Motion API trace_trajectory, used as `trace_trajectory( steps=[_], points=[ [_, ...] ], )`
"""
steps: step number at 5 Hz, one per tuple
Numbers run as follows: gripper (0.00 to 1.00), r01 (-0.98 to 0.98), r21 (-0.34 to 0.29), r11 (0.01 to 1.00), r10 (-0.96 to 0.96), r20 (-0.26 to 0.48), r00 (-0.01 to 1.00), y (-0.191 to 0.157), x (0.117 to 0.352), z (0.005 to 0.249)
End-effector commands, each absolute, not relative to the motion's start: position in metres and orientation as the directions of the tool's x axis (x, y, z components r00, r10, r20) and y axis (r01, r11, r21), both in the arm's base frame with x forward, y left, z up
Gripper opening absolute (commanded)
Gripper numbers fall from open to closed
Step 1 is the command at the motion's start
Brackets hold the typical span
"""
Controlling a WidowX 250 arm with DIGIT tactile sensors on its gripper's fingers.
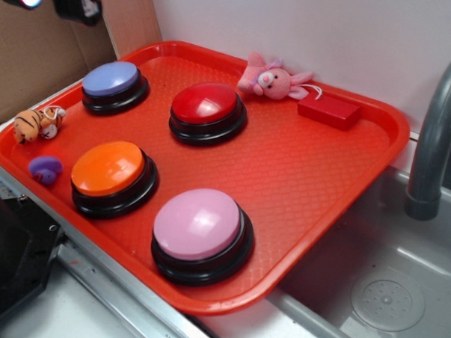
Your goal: Push the red button.
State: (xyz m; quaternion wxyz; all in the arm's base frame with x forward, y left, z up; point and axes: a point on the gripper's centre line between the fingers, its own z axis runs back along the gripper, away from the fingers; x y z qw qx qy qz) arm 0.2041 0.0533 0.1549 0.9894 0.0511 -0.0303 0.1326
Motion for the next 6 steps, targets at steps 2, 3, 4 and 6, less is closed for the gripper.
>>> trace_trajectory(
  steps=[2, 3, 4, 6],
  points=[
    [1.0, 0.027, 0.067, 0.997, -0.041, 0.218, 0.975, 0.052, 0.255, 0.103],
    [1.0, 0.027, 0.067, 0.997, -0.041, 0.218, 0.975, 0.052, 0.255, 0.103],
    [1.0, 0.027, 0.067, 0.997, -0.041, 0.218, 0.975, 0.052, 0.255, 0.103],
    [1.0, 0.244, 0.111, 0.963, -0.261, 0.179, 0.949, 0.006, 0.309, 0.09]
  ],
)
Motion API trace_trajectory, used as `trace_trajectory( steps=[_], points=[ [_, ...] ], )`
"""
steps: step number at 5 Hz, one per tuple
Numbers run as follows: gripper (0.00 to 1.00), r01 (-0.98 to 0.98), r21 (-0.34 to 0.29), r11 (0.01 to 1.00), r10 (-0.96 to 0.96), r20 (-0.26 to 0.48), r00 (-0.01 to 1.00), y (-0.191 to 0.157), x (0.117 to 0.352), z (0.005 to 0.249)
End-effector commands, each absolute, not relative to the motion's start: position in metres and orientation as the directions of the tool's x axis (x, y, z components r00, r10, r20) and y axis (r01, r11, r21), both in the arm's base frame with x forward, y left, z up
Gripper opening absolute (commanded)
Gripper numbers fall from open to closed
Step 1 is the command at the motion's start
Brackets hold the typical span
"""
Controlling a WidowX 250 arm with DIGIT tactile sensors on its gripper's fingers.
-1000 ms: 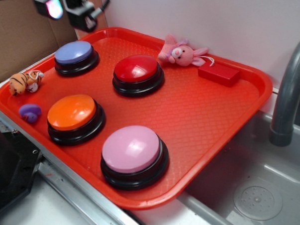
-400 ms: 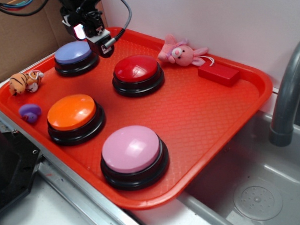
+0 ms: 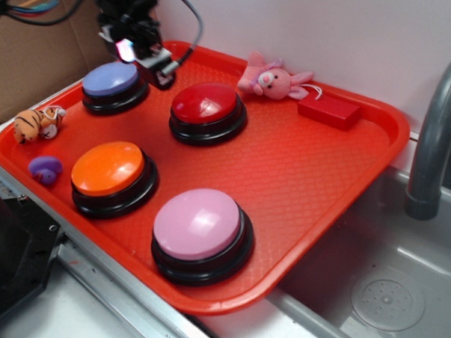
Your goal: Push the red button.
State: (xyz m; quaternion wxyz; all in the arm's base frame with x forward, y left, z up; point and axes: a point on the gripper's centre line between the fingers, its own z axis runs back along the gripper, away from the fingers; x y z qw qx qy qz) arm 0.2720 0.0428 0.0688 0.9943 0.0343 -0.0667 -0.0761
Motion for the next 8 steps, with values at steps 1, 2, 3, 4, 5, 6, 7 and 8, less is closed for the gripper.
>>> trace_trajectory(
  steps=[1, 2, 3, 4, 5, 6, 7, 8],
  points=[
    [1.0, 0.248, 0.115, 0.962, -0.266, 0.184, 0.946, -0.005, 0.311, 0.093],
    [1.0, 0.172, 0.11, 0.979, -0.188, 0.16, 0.969, -0.006, 0.307, 0.093],
    [1.0, -0.048, 0.105, 0.993, 0.029, 0.173, 0.985, -0.006, 0.295, 0.093],
    [1.0, -0.253, 0.098, 0.962, 0.226, 0.228, 0.947, -0.004, 0.294, 0.075],
    [1.0, -0.25, 0.139, 0.958, 0.226, 0.164, 0.96, -0.008, 0.311, 0.056],
    [1.0, -0.258, 0.121, 0.959, 0.241, 0.14, 0.96, -0.009, 0.314, 0.049],
    [1.0, -0.248, 0.091, 0.964, 0.236, 0.13, 0.963, -0.006, 0.311, 0.053],
    [1.0, -0.126, 0.032, 0.991, 0.119, 0.175, 0.977, -0.003, 0.299, 0.078]
  ],
)
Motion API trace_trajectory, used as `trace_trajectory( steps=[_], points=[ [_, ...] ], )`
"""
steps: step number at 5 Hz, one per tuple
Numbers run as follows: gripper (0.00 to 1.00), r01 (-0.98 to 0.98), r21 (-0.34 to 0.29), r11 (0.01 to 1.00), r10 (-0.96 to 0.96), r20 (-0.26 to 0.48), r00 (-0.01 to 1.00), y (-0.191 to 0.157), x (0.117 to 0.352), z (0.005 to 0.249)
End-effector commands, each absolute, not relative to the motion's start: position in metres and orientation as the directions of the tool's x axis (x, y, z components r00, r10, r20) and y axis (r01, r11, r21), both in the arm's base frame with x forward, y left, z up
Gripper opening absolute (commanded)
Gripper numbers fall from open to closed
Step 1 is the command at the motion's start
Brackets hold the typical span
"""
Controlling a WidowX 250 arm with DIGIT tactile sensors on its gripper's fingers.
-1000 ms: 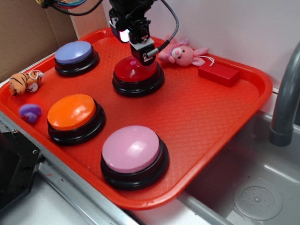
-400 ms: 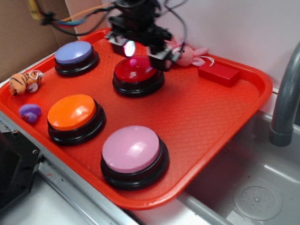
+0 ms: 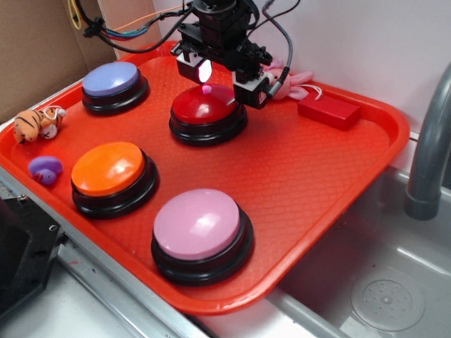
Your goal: Push the red button.
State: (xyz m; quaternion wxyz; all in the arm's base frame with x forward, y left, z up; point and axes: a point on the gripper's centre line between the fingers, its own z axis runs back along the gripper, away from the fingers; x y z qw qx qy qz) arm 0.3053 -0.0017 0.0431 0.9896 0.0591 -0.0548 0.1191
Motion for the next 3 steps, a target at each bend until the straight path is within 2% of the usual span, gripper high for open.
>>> trace_trajectory(
  steps=[1, 2, 3],
  points=[
    [1.0, 0.028, 0.027, 0.999, -0.034, 0.227, 0.973, 0.003, 0.287, 0.095],
    [1.0, 0.154, -0.023, 0.988, -0.142, 0.269, 0.953, 0.014, 0.28, 0.1],
    [1.0, 0.236, -0.021, 0.971, -0.223, 0.264, 0.939, 0.017, 0.283, 0.105]
  ],
)
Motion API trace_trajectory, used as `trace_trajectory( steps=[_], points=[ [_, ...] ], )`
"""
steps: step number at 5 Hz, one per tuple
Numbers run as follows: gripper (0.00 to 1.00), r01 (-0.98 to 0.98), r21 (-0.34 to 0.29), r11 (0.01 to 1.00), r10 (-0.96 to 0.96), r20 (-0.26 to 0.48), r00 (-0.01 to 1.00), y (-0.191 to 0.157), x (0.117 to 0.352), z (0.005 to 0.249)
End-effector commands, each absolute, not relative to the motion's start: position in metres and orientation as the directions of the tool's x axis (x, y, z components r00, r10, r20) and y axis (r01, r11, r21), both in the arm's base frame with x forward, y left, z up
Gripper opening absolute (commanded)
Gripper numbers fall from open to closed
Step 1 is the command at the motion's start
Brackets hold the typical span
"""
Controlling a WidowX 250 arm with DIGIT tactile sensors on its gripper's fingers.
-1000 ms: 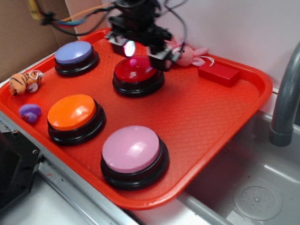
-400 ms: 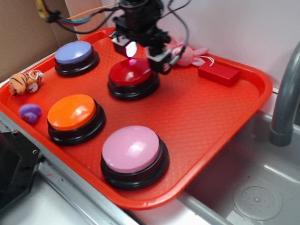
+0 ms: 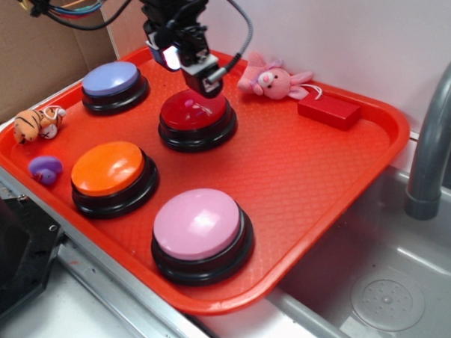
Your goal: Push the red button.
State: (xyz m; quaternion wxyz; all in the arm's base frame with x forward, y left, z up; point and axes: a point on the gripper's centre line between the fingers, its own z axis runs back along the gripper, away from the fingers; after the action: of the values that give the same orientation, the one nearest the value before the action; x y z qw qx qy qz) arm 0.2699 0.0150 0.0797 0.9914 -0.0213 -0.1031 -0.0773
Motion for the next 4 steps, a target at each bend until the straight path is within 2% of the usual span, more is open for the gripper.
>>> trace_trajectory(
  steps=[1, 2, 4],
  points=[
    [1.0, 0.27, -0.028, 0.962, -0.255, 0.248, 0.935, 0.015, 0.28, 0.112],
    [1.0, 0.269, -0.04, 0.962, -0.252, 0.241, 0.937, 0.011, 0.281, 0.119],
    [1.0, 0.285, -0.004, 0.958, -0.276, 0.243, 0.93, 0.001, 0.282, 0.134]
  ],
)
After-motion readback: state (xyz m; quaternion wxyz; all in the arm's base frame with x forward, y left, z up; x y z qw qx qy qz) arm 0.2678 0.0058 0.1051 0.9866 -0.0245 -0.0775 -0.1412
